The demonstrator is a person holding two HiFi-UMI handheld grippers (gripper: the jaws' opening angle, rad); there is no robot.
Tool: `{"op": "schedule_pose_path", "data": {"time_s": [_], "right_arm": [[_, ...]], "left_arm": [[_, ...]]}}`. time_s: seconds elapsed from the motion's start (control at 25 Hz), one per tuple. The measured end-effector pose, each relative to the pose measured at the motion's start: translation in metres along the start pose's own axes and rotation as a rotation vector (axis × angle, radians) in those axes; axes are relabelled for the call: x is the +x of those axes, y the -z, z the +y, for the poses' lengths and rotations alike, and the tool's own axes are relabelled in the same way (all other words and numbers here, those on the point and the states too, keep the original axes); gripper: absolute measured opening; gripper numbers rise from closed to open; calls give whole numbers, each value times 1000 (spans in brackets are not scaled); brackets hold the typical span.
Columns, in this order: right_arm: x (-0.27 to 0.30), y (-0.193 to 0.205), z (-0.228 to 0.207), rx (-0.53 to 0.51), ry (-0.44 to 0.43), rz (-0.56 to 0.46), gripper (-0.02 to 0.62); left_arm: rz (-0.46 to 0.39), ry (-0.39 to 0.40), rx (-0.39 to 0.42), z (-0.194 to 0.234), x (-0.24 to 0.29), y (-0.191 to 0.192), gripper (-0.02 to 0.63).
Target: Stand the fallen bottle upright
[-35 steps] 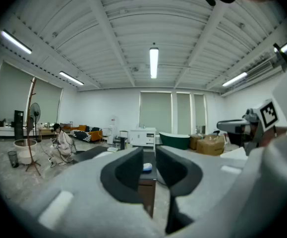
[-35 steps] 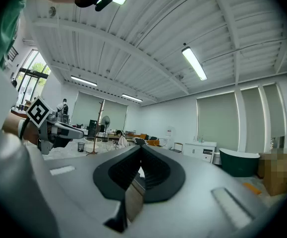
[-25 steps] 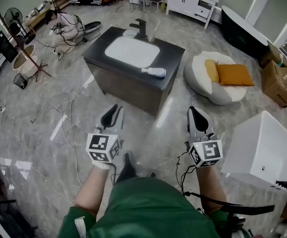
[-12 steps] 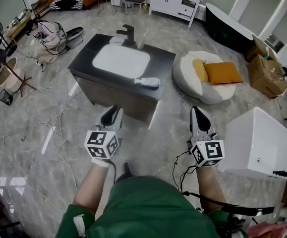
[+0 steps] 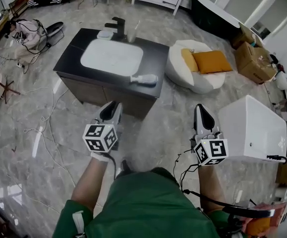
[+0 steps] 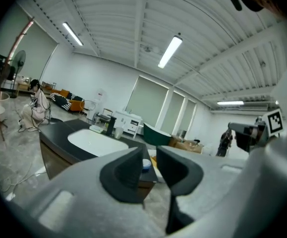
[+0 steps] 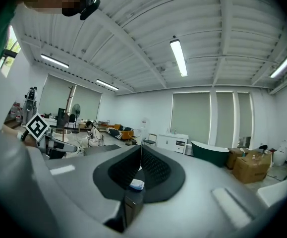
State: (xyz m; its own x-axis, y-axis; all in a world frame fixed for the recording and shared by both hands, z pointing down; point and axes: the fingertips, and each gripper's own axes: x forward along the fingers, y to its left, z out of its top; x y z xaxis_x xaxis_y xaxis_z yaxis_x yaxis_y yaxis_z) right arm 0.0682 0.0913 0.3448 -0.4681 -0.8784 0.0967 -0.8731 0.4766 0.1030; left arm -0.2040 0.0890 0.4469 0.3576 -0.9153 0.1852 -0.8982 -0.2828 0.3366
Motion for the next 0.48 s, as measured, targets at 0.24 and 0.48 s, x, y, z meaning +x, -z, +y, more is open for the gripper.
{"op": "schedule_pose_path", "data": {"time_s": [0.24,0.48], "right_arm": [[16,3,14,-5,25,40,2],[32,14,4,10,33,65,2]], "left_arm": [[48,16,-24,32,12,11,84],[84,18,-31,44,37,22,86]]}}
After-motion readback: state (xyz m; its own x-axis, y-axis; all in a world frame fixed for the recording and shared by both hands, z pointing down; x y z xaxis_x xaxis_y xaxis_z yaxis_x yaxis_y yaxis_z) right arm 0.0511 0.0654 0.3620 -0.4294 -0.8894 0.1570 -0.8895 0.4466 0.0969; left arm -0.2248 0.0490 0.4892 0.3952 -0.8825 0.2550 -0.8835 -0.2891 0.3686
